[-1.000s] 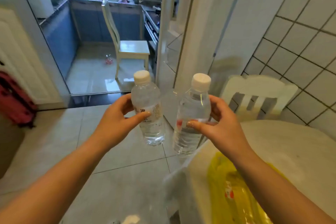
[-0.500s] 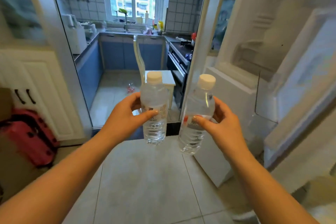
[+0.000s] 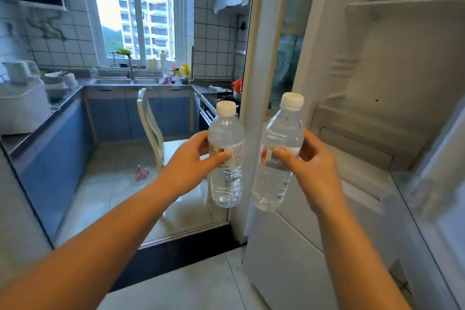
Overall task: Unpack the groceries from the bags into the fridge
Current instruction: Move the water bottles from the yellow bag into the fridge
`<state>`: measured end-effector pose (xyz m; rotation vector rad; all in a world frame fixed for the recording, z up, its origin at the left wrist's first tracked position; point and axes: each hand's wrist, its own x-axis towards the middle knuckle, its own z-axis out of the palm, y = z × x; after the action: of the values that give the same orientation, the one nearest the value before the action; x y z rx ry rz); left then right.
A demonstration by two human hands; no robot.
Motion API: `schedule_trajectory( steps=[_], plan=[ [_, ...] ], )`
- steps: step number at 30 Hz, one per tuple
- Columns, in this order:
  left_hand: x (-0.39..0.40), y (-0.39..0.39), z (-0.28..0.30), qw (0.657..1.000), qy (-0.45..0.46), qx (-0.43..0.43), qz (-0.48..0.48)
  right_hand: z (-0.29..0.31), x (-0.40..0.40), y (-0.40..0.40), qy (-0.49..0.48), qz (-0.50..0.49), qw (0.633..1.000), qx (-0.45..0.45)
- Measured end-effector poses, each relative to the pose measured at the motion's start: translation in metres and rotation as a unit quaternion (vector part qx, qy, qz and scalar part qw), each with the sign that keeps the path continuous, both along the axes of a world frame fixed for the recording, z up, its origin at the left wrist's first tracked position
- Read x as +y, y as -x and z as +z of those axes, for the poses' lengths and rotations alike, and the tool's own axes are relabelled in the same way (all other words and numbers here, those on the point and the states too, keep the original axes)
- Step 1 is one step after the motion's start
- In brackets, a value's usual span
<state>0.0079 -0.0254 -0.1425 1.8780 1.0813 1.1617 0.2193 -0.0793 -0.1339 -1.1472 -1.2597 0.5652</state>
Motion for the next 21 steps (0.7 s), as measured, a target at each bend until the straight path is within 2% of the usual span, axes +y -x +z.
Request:
schedule_trajectory(
  steps=[5,10,18,21],
  plan=[
    [0.109,-0.055,0.023,0.999,-0.021,-0.002,-0.047,0.024,0.086,-0.046,-0.013,-0.051,0.999,0.005],
    [0.209,-0.129,0.042,0.988,-0.035,-0.014,-0.151,0.036,0.157,-0.106,0.000,-0.145,0.989,-0.018],
    [0.346,-0.271,0.069,0.950,-0.056,-0.031,-0.305,0.063,0.242,-0.203,-0.014,-0.272,0.960,-0.064],
    [0.378,-0.327,0.082,0.929,-0.043,-0.049,-0.365,0.076,0.265,-0.239,-0.038,-0.325,0.944,-0.050]
  ],
)
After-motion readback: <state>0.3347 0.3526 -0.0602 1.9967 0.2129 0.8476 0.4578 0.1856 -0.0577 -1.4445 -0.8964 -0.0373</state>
